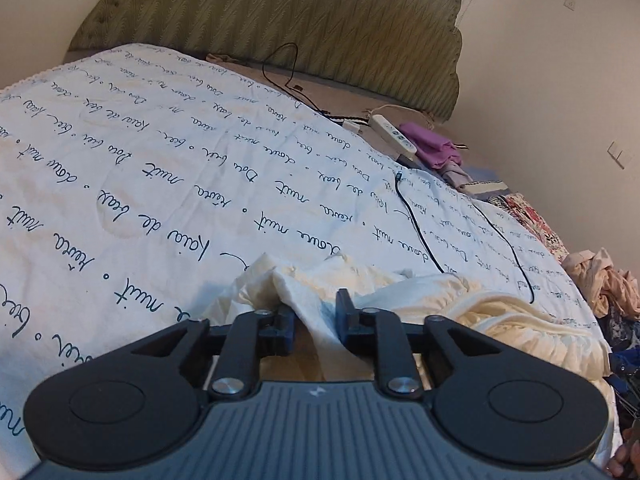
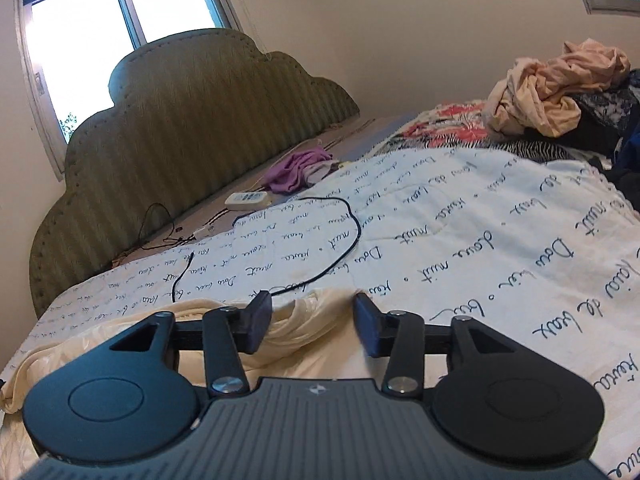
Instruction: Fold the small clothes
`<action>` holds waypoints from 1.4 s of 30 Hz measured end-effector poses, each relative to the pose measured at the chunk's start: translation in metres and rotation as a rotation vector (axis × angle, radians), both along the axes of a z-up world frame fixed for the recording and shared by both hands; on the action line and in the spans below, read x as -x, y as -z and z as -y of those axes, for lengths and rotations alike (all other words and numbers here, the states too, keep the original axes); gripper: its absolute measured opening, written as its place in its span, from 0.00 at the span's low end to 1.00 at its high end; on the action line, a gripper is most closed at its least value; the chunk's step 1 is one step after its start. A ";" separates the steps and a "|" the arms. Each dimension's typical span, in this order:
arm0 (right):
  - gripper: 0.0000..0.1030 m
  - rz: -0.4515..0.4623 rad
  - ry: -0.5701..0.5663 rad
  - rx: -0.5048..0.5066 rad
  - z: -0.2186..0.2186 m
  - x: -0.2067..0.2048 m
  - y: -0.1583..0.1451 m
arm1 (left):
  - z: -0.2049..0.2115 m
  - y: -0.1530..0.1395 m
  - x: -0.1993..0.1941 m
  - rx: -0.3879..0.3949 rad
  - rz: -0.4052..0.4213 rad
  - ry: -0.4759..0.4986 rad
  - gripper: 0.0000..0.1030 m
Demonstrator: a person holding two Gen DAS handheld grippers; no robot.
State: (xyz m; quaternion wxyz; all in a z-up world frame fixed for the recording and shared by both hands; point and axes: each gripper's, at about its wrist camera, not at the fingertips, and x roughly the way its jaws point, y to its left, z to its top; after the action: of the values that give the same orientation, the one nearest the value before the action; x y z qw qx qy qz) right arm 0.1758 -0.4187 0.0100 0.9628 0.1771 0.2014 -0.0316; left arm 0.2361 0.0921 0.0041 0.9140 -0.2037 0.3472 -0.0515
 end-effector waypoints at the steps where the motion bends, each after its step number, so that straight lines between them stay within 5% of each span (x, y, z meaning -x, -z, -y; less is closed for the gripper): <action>1: 0.60 0.025 0.016 0.030 -0.004 0.005 -0.003 | -0.002 -0.003 -0.001 0.006 -0.003 0.003 0.33; 5: 0.83 0.166 0.087 0.359 -0.048 0.024 -0.024 | -0.004 -0.014 0.001 0.056 0.039 -0.039 0.87; 9: 0.91 0.193 -0.196 0.547 -0.102 0.027 -0.027 | 0.008 -0.029 0.004 -0.005 0.123 -0.119 0.91; 13: 0.85 0.050 -0.302 0.633 -0.141 0.000 -0.009 | 0.052 -0.038 0.009 -0.278 0.184 -0.091 0.91; 16: 0.85 -0.044 -0.268 0.560 -0.139 -0.030 0.005 | 0.098 -0.032 0.013 -0.503 0.236 0.025 0.91; 20: 0.90 -0.127 -0.241 0.405 -0.124 -0.054 0.026 | 0.134 -0.010 0.002 -0.649 0.237 0.090 0.91; 25: 0.92 -0.143 -0.243 0.387 -0.123 -0.057 0.039 | 0.136 0.017 -0.020 -0.631 0.173 0.079 0.91; 33: 0.86 -0.072 -0.218 0.365 -0.120 -0.044 0.012 | 0.135 0.030 -0.014 -0.634 0.178 0.076 0.96; 36: 0.86 -0.135 -0.212 0.406 -0.122 -0.055 0.023 | 0.135 0.033 -0.017 -0.633 0.173 0.071 0.98; 42: 0.93 -0.168 -0.214 0.312 -0.109 -0.063 0.044 | 0.126 0.043 -0.022 -0.568 0.161 0.074 1.00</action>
State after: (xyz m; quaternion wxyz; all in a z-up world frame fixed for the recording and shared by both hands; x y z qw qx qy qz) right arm 0.2391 -0.3099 -0.0343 0.9563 0.0000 0.2914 0.0253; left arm 0.2582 -0.0343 -0.0394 0.9565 0.0776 0.2811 -0.0016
